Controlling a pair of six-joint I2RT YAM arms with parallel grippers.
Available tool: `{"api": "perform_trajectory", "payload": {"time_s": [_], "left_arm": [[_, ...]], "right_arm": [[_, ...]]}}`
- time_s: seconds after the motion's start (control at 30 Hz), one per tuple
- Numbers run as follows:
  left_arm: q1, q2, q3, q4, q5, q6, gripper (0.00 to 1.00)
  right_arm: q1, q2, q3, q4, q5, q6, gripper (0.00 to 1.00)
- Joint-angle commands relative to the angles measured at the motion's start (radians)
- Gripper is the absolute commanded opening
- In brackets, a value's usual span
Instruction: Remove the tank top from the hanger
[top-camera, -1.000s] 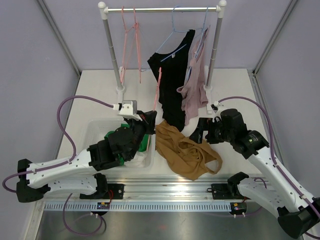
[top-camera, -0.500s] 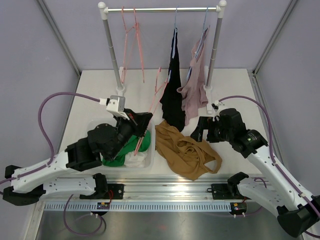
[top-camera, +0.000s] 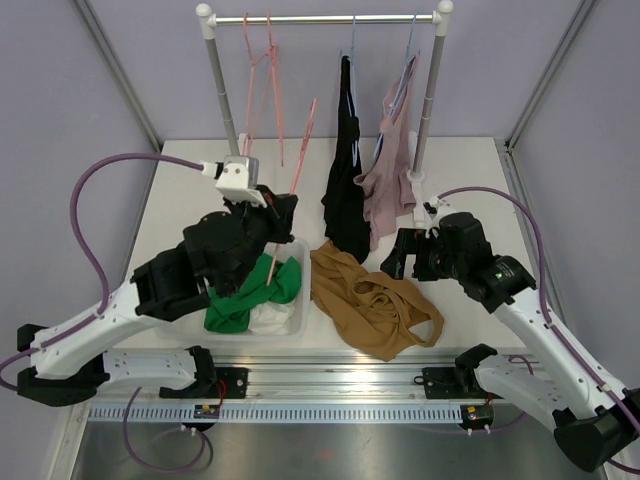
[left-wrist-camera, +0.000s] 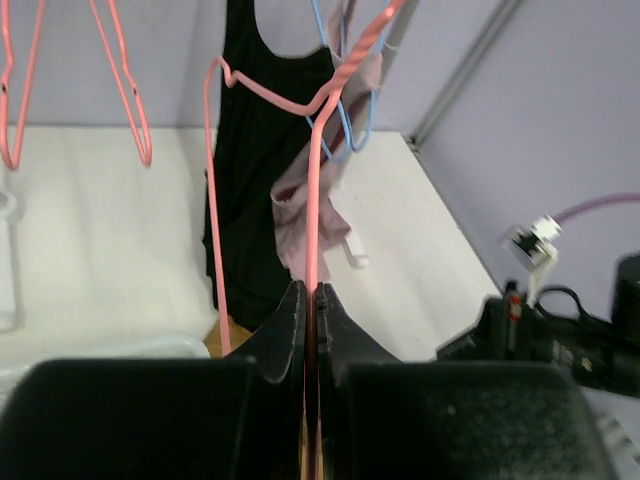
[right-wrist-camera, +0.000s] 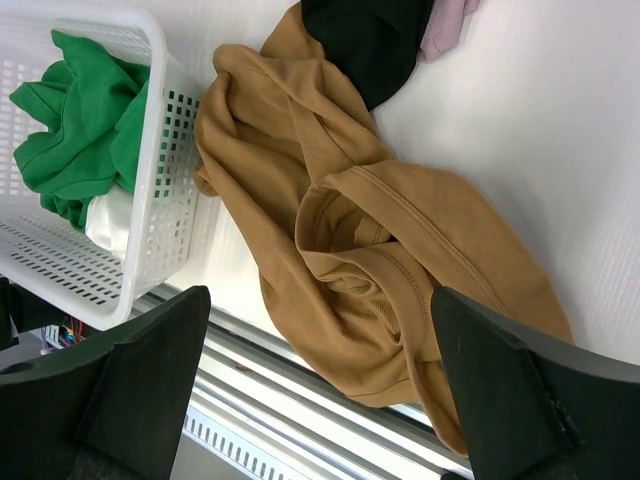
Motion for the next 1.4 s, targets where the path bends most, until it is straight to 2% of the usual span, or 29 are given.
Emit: {"api": "perform_trajectory", "payload": {"time_s": [0.0,0.17,0.43,0.63,0.73,0.87,1.07,1.17,1.2,1.3,1.33,1.37], "left_arm": [[0.068,0.068,0.115,0.096,0.016,0.091,0.00],[0.251,0.212,0.237,0.096,0.133,0.043,0.00],[0.521,0.391,0.400,0.181,0.372,-0.013,0.00],[0.678,0.546,0.510,0.258,0.543,-0.070,0.00],[0.727,0.614,0.533,0.315,0.620,-0.116,0.00],[0.752,0.677,0.584,0.312,0.623,-0.139,0.00],[0.758,0.702,0.572,0.307,0.637,-0.172,0.00],[0.757,0.657,0.506,0.330,0.649,-0.193,0.17],[0.758,0.639,0.470,0.335,0.651,-0.196,0.25],[0.758,0.573,0.426,0.355,0.669,-0.198,0.43],[0.758,0.556,0.420,0.356,0.674,-0.198,0.54],[0.757,0.518,0.416,0.356,0.674,-0.196,0.59]], "right_arm": [[0.007,0.002,0.047,0.027,0.027,-0.002,1.00],[0.007,-0.008,0.055,0.028,0.035,0.006,0.99],[0.009,-0.038,0.076,0.051,0.010,0.001,0.99],[0.007,-0.056,0.075,0.068,-0.004,0.000,0.99],[0.007,-0.062,0.055,0.097,-0.020,-0.005,0.99],[0.007,-0.053,0.023,0.136,-0.043,0.000,0.99],[0.007,-0.009,-0.016,0.191,-0.140,-0.011,1.00],[0.009,0.028,-0.016,0.189,-0.134,-0.016,1.00],[0.012,0.059,-0.008,0.174,-0.122,-0.020,0.99],[0.047,0.140,0.013,0.130,-0.024,-0.022,1.00],[0.061,0.160,0.020,0.120,0.002,-0.023,0.99],[0.073,0.182,0.027,0.110,0.031,-0.013,1.00]]}}
